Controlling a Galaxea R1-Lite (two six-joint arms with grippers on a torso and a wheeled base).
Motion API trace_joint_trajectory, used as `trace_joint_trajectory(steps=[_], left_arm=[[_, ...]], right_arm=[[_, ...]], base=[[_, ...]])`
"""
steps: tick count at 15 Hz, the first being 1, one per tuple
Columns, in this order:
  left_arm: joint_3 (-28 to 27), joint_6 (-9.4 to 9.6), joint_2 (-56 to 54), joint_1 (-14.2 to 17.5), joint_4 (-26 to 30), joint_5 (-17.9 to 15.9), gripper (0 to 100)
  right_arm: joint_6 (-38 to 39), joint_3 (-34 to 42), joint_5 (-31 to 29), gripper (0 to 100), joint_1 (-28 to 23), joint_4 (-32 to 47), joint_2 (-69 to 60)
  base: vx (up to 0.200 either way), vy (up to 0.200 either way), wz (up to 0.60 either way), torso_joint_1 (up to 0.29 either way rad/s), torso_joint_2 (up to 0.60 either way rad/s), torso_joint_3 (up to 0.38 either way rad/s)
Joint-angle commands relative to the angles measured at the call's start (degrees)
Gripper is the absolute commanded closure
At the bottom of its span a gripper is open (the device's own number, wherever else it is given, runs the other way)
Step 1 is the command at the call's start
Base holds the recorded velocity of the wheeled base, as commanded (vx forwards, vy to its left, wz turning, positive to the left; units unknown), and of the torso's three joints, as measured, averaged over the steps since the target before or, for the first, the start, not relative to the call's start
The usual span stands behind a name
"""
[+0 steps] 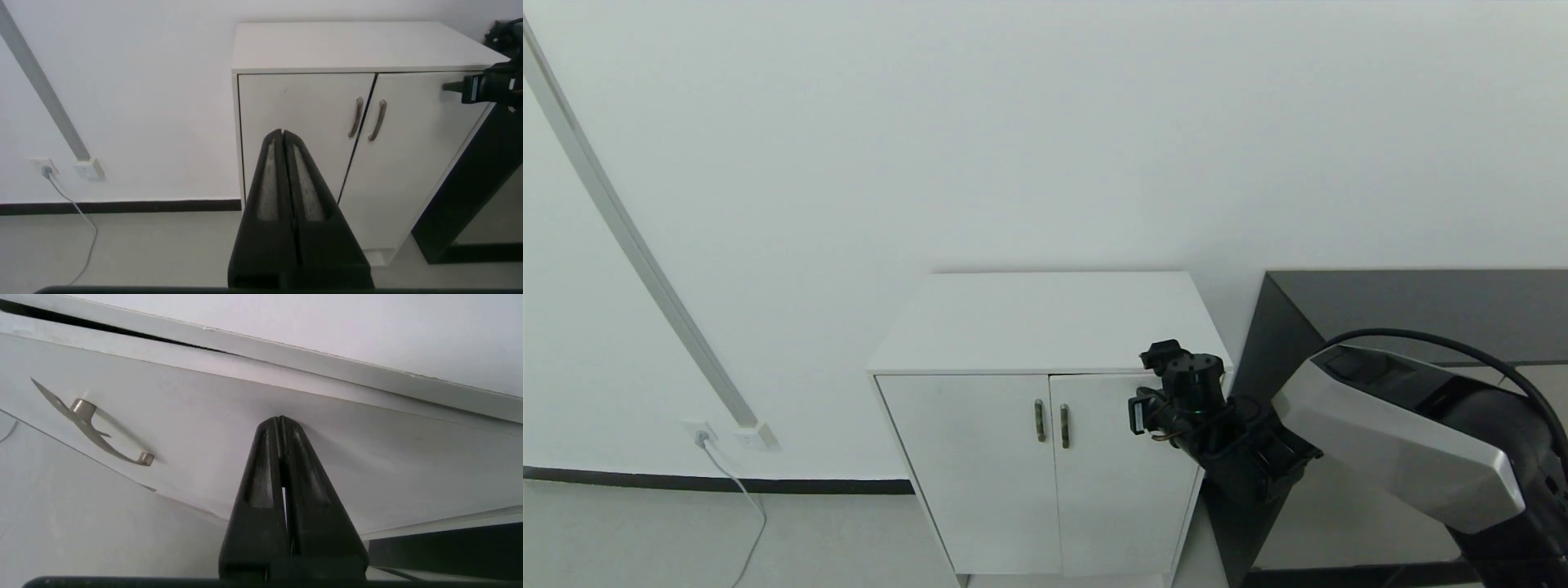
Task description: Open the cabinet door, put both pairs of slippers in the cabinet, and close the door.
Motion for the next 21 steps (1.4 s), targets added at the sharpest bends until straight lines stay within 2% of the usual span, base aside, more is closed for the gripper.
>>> trace_joint_trajectory(steps=[1, 17, 21], left_arm=[[0.00, 0.04, 0.07, 0.02, 0.00, 0.02, 100], [0.00, 0.04, 0.07, 0.02, 0.00, 0.02, 100], [0.00, 0.04, 0.07, 0.02, 0.00, 0.02, 100]], right_arm=[[0.00, -0.20, 0.01, 100, 0.05, -0.02, 0.38], [0.00, -3.89, -0.25, 100, -0.39, 1.74, 2.57], [0.00, -2.31, -0.25, 100, -0.39, 1.56, 1.17]], base=[[0.000, 0.000, 0.00, 0.000, 0.00, 0.000], [0.000, 0.000, 0.00, 0.000, 0.00, 0.000], [0.000, 0.000, 0.00, 0.000, 0.00, 0.000]])
